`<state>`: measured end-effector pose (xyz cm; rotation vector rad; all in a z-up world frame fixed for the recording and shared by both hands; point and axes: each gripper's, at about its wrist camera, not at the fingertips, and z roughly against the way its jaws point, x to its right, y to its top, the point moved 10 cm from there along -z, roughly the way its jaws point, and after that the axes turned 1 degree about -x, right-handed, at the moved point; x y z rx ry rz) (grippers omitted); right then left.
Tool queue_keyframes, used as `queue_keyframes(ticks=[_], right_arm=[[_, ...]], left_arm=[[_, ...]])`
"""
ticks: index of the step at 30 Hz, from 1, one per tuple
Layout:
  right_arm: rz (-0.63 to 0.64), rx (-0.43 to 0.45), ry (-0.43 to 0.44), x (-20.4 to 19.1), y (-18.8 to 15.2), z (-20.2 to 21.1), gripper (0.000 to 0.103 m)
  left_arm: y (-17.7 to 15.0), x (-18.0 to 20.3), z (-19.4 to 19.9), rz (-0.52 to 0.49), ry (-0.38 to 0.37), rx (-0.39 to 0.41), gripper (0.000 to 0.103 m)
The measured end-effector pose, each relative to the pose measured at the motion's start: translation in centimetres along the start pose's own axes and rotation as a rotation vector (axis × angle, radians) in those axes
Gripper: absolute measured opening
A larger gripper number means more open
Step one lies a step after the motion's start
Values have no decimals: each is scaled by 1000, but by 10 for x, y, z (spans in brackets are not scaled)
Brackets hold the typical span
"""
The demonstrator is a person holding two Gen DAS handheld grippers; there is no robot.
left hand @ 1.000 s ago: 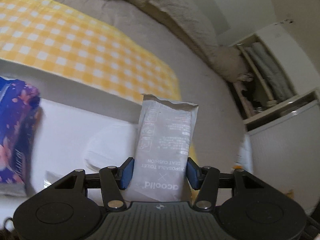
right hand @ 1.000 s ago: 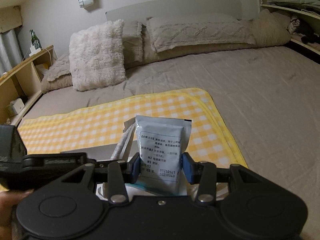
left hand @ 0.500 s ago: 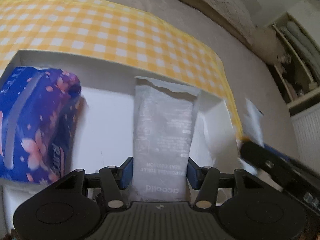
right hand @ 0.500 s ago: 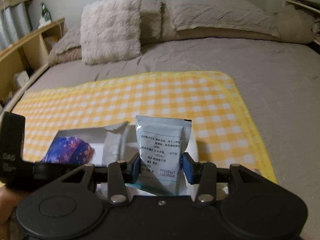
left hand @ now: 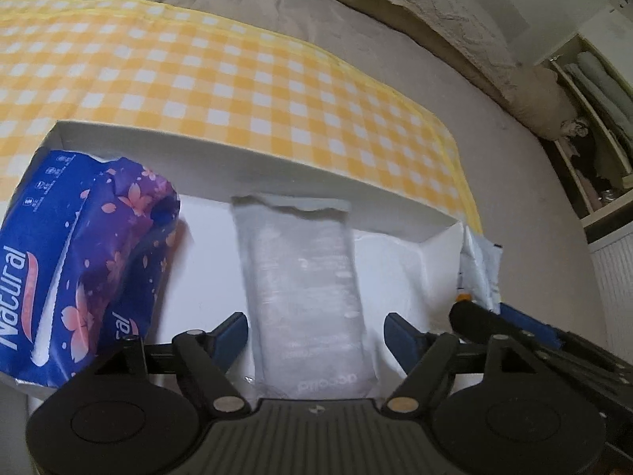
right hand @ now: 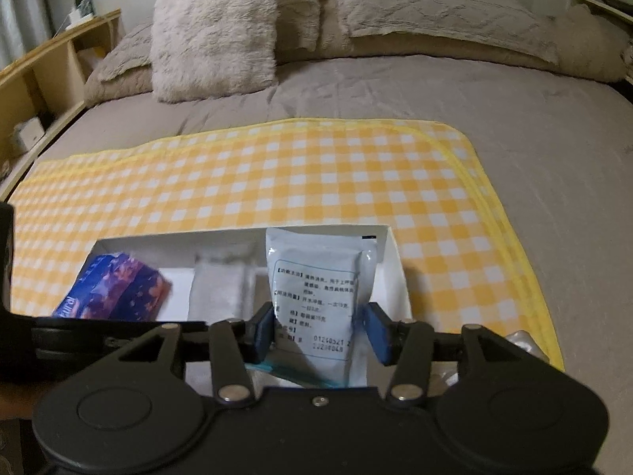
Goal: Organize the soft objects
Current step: 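Open both tools to release the packet and sachet into the tray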
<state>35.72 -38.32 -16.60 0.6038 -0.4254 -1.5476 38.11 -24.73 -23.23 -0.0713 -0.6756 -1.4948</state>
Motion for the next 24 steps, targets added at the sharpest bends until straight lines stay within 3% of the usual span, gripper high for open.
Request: queue_keyframes(ticks=[5, 10, 24], right_arm=[[-22, -5, 4, 5, -3, 1, 53], [-59, 13, 11, 7, 1, 7, 65], [-104, 77, 36, 12, 2, 50, 66]], left_arm=[[4, 1, 10, -2, -33, -5, 77], [10, 4, 21, -5, -52, 9, 79], [-2, 30, 62, -72, -135, 51, 87]])
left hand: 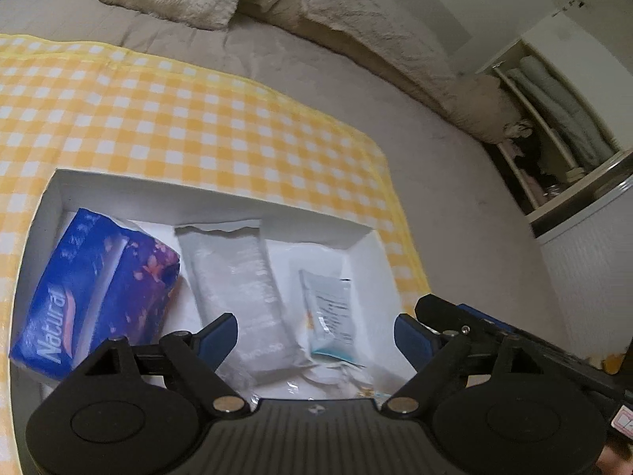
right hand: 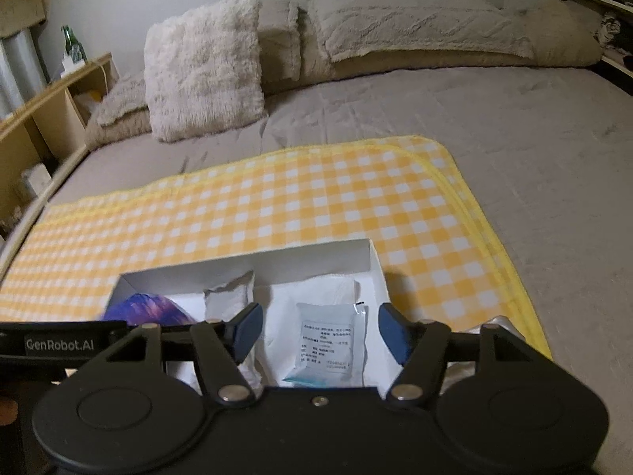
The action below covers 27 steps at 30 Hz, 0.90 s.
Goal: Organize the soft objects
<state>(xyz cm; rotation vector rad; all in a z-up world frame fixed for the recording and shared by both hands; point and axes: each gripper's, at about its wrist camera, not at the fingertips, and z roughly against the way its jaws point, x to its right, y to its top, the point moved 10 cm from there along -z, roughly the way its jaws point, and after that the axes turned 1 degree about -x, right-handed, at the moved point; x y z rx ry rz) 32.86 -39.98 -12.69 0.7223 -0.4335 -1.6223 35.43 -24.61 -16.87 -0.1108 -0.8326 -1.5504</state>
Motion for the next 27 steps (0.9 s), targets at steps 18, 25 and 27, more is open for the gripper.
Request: queue_keyframes(ticks=[18, 25, 27], right_arm=[[-1, 109, 39, -9, 0, 71, 66], [14, 169, 64, -22, 0, 100, 73], [13, 189, 70, -25, 0, 108, 75]], left_arm=[[-1, 21, 82, -157, 62, 125, 94], [-1, 23, 129, -228, 125, 218, 103], [-2, 23, 144, -243, 151, 249, 103]])
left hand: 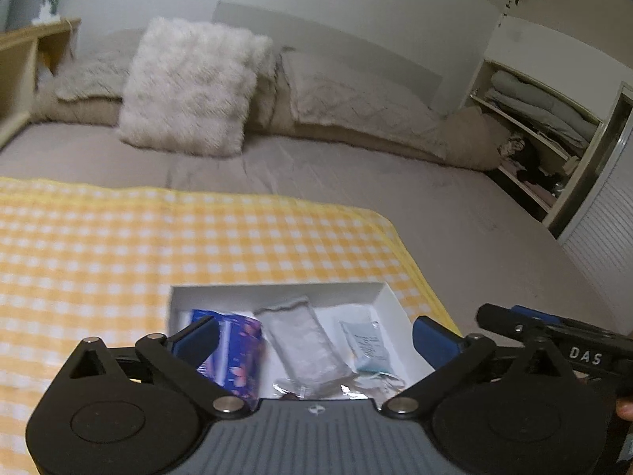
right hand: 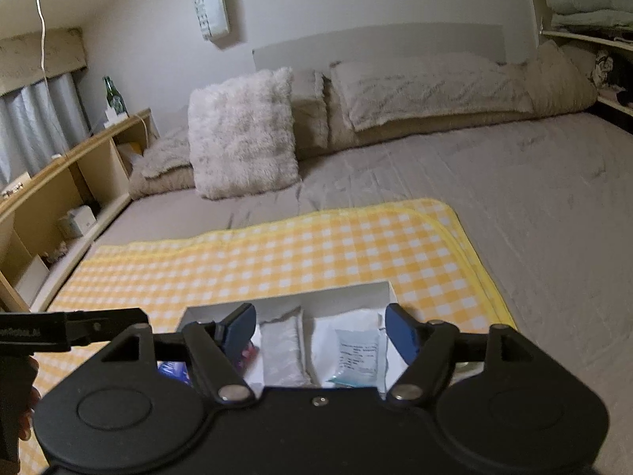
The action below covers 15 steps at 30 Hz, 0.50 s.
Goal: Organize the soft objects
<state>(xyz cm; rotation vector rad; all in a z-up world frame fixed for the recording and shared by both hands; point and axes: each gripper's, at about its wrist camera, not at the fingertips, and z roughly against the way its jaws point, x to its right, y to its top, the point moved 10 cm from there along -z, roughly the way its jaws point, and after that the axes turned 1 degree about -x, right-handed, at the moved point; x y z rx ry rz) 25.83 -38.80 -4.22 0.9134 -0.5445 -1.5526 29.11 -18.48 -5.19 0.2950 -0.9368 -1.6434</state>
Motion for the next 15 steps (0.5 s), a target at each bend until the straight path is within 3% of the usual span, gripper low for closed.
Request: queue_keyframes(ticks=[6, 10, 15], right_arm=[[10, 59, 11, -12, 4, 24, 85], [29, 73, -31, -18, -1, 35, 95], [54, 108, -55, -28, -8, 51, 100]], left_arm=[[3, -8, 35, -11, 39, 57, 103], [2, -13, 55, -33, 56, 94, 103], [-6, -23, 73, -82, 106, 114, 103]])
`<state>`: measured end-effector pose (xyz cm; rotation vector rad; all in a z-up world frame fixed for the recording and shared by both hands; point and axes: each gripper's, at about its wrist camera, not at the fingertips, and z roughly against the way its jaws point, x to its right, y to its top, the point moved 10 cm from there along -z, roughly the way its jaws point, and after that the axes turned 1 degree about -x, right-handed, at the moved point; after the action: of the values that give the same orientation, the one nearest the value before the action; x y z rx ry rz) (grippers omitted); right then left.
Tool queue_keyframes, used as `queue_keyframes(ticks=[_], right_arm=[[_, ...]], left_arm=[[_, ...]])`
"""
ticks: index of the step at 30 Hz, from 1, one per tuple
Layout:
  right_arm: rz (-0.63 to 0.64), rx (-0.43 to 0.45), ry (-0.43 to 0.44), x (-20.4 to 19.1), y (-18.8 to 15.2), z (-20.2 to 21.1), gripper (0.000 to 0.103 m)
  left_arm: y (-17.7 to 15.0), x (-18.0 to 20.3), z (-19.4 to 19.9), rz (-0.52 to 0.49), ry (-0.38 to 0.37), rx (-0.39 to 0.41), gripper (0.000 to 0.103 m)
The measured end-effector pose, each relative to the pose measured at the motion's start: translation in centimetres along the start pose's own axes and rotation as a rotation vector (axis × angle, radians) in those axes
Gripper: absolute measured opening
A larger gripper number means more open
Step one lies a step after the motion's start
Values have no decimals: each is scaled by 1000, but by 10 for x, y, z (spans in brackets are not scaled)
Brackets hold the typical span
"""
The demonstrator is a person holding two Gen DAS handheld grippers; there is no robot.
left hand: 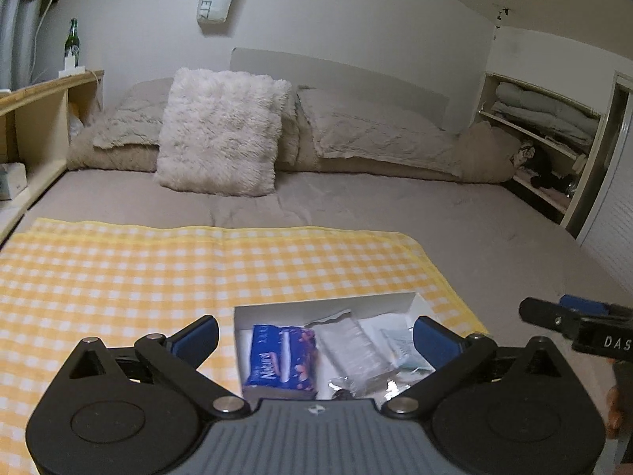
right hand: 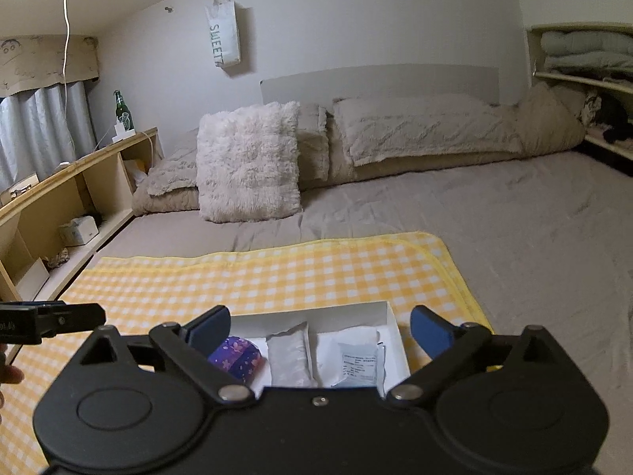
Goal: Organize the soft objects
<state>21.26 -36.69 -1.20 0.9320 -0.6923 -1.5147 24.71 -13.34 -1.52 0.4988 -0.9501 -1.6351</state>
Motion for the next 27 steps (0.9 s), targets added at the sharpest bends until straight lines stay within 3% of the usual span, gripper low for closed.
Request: queue_keyframes(ticks=[18, 27], right_arm=[[104, 34, -17, -39, -42, 37, 103], [146, 42, -17, -51, -62, 50, 103]], left_arm=[[-47, -19, 53, -20, 16, 70, 103], [-72, -20, 64, -86, 81, 70, 103]])
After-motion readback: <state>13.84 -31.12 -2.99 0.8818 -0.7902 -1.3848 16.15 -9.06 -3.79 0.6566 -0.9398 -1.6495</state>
